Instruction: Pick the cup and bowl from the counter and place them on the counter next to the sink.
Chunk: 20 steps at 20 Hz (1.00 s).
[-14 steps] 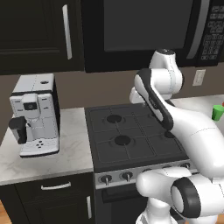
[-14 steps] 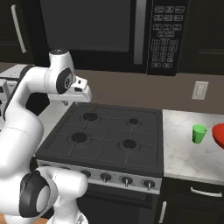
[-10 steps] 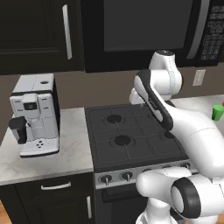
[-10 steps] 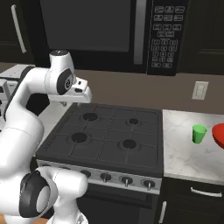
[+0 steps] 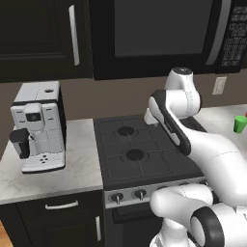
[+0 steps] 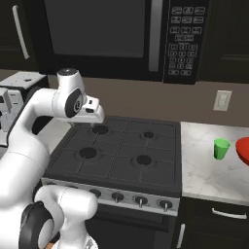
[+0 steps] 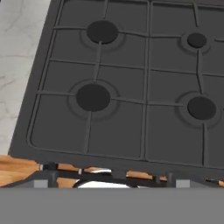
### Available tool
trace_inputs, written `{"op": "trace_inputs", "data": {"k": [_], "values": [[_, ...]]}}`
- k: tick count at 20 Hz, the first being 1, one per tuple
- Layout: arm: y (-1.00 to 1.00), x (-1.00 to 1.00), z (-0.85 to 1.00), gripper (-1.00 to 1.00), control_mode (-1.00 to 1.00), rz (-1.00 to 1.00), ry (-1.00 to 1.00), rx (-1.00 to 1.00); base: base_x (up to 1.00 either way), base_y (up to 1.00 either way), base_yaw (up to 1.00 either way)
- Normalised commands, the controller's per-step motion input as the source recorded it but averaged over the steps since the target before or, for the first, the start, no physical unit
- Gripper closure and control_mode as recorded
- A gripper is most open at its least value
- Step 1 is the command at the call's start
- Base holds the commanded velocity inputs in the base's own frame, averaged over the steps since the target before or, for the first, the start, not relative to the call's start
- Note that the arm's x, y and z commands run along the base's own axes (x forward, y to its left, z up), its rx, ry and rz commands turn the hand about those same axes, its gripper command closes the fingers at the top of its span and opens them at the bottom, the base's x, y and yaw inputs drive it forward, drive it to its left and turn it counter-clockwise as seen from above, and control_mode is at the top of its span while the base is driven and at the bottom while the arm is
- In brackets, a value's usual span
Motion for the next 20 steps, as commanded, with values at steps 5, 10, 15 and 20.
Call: {"op": "trace_inputs", "data": {"k": [5, 10, 15, 20], "values": [[-0.35, -0.11, 0.0, -1.0, -1.0, 0.0, -0.08, 0.0, 0.0, 0.0, 0.0], [-0.61, -0.01, 0.14, -1.0, -1.0, 0.0, -0.09, 0.0, 0.0, 0.0, 0.0], [-0.72, 0.0, 0.09, -1.0, -1.0, 0.0, -0.07, 0.0, 0.0, 0.0, 0.0], [-0.71, 0.0, 0.08, -1.0, -1.0, 0.0, -0.06, 0.0, 0.0, 0.0, 0.0]]}}
